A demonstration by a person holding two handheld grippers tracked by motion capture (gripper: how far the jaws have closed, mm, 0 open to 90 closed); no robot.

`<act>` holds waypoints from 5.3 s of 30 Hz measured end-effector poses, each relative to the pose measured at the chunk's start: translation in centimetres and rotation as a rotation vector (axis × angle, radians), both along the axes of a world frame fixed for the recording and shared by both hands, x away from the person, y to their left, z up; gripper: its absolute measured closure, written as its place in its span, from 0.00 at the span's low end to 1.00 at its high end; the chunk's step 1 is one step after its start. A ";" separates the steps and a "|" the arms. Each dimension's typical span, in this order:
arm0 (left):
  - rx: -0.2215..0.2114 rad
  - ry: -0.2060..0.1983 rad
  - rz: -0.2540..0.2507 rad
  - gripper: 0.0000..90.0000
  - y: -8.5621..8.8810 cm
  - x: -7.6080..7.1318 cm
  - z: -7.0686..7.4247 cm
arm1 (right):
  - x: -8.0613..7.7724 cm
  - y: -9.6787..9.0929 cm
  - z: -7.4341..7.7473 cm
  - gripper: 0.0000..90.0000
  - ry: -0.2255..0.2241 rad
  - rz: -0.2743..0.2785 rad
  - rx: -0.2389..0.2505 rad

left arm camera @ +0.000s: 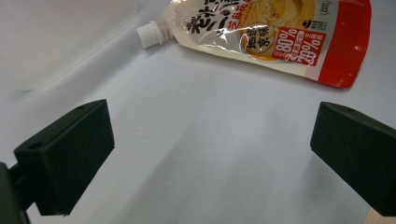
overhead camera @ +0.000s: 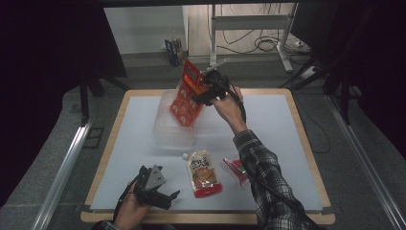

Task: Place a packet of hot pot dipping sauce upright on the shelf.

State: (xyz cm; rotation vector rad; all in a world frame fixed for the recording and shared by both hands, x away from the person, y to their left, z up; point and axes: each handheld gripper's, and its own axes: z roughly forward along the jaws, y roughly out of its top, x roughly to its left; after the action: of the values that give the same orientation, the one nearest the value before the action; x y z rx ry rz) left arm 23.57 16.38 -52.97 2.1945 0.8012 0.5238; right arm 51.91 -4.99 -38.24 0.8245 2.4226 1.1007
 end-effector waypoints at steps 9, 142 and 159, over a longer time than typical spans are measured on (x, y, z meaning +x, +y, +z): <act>0.010 0.002 -0.008 0.00 -0.1 0.0 -0.1 | -0.9 -1.0 -0.4 0.00 -0.006 -0.008 0.015; -0.214 0.095 -0.225 0.80 -8.9 5.8 3.8 | -22.4 -21.2 -9.9 0.01 0.053 -0.127 0.053; -0.148 0.104 -0.308 0.99 -16.3 8.8 3.1 | -22.7 -23.1 -10.3 0.01 0.067 -0.157 0.057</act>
State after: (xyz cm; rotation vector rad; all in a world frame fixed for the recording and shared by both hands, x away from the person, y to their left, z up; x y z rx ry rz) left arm 32.40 0.06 -49.85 2.1665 0.5222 0.1926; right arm 29.20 -28.08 -48.50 1.0661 2.3423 1.1033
